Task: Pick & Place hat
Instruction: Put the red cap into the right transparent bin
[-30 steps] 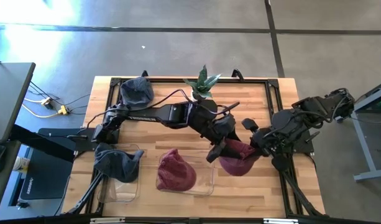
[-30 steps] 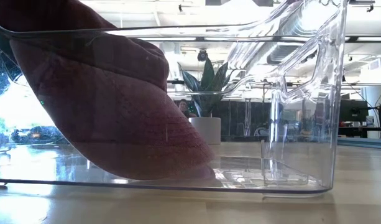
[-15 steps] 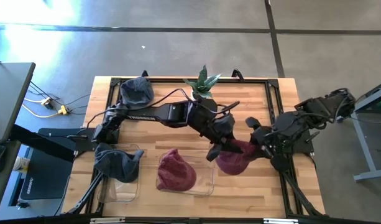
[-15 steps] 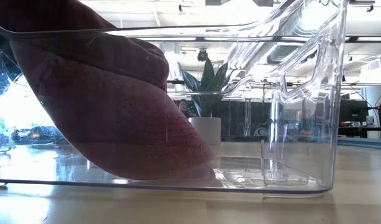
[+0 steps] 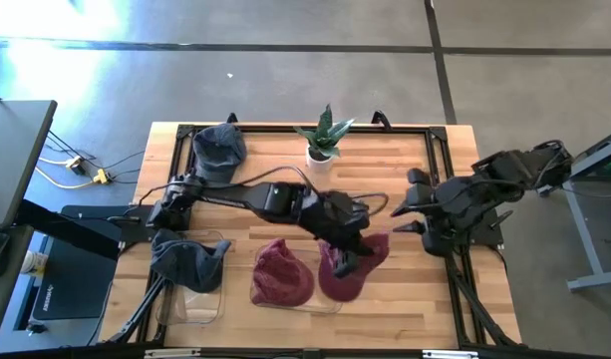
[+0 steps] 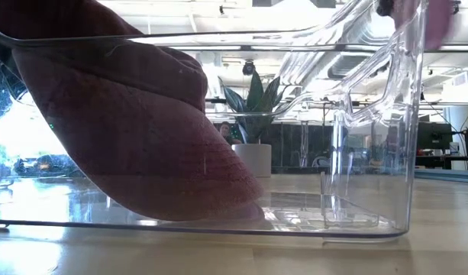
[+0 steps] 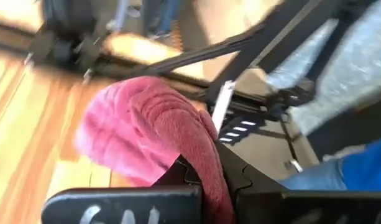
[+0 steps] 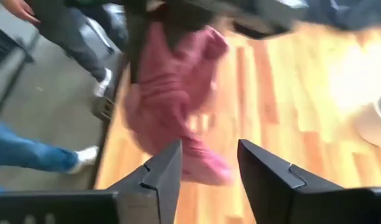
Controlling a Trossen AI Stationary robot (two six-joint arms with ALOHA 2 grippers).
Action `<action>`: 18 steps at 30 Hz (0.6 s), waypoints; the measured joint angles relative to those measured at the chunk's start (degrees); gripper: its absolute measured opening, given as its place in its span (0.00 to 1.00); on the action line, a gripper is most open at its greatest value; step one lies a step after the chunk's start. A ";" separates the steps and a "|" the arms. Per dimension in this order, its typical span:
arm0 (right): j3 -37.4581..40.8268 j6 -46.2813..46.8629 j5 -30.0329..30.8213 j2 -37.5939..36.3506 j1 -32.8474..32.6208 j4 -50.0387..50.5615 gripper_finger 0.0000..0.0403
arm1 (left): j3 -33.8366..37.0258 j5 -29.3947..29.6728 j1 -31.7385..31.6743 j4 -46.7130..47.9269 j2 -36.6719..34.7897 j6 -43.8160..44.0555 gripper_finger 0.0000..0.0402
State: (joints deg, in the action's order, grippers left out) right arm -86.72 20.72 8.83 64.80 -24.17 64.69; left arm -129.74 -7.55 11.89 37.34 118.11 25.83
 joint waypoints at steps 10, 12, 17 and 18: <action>0.31 -0.16 10.62 -7.47 -1.09 9.59 0.43 | 0.03 29.36 6.98 1.56 0.13 22.37 0.00; 0.31 -1.48 11.07 -9.50 -1.27 9.50 0.43 | 0.03 35.01 8.84 2.25 0.13 26.11 0.00; 0.31 -4.89 10.66 -13.50 -1.34 8.72 0.43 | 0.03 47.08 12.78 5.80 0.13 32.67 0.00; 0.31 -5.53 10.29 -13.97 -1.34 8.47 0.43 | 0.03 49.01 13.49 6.83 0.13 33.89 0.00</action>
State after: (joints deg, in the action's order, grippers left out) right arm -86.41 15.18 19.11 50.83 -25.52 73.16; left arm -129.71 41.46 25.39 44.17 118.24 59.72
